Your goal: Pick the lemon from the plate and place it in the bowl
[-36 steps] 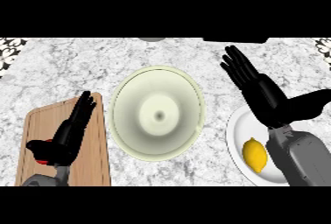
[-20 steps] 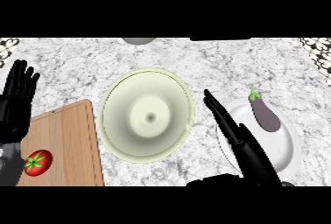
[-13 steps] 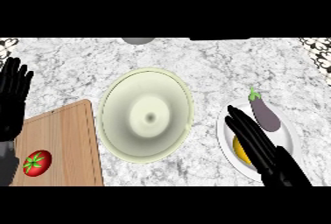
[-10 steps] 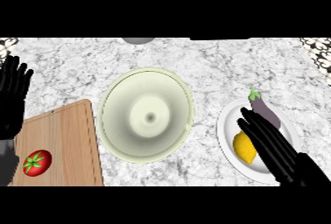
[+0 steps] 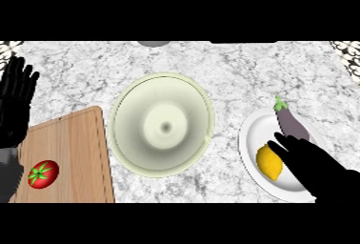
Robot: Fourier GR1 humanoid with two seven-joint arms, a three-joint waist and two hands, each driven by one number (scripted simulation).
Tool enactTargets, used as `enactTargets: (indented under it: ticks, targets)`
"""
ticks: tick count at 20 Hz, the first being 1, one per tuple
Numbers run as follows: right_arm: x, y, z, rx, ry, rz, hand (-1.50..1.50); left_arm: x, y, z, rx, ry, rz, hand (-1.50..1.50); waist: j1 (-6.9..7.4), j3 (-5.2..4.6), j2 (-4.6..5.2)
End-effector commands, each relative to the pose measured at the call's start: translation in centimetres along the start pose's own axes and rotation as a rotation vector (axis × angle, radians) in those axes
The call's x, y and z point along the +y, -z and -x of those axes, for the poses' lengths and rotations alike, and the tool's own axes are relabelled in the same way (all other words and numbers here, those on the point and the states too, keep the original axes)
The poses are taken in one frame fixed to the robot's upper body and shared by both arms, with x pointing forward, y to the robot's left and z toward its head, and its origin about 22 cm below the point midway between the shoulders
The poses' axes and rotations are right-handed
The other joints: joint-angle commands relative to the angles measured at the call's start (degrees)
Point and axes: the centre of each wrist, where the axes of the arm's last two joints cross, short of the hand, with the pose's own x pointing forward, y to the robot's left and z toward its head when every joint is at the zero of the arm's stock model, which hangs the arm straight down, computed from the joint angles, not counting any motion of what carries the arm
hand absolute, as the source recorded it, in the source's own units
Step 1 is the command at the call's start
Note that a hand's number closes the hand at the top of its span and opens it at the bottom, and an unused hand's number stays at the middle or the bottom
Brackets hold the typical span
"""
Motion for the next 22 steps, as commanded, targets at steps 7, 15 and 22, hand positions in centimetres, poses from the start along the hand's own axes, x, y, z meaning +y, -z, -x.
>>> enactTargets:
  ticks: [7, 15, 22]
  targets:
    - [-2.2, -1.6, -0.3, 0.073, -0.048, -0.172, -1.50, -0.8, -0.2, 0.3, -0.004, -0.002, 0.011, 0.00, 0.75, 0.21, 0.12]
    - [-1.2, 1.0, 1.1, 0.102, -0.024, -0.180, -1.50, -0.1, 0.3, 1.1, 0.004, -0.008, 0.004, 0.00, 0.93, 0.22, 0.20]
    - [1.0, 3.2, 2.9, 0.140, -0.027, -0.205, -1.50, -0.8, -0.2, -0.1, 0.002, -0.004, 0.021, 0.00, 1.06, 0.25, 0.15]
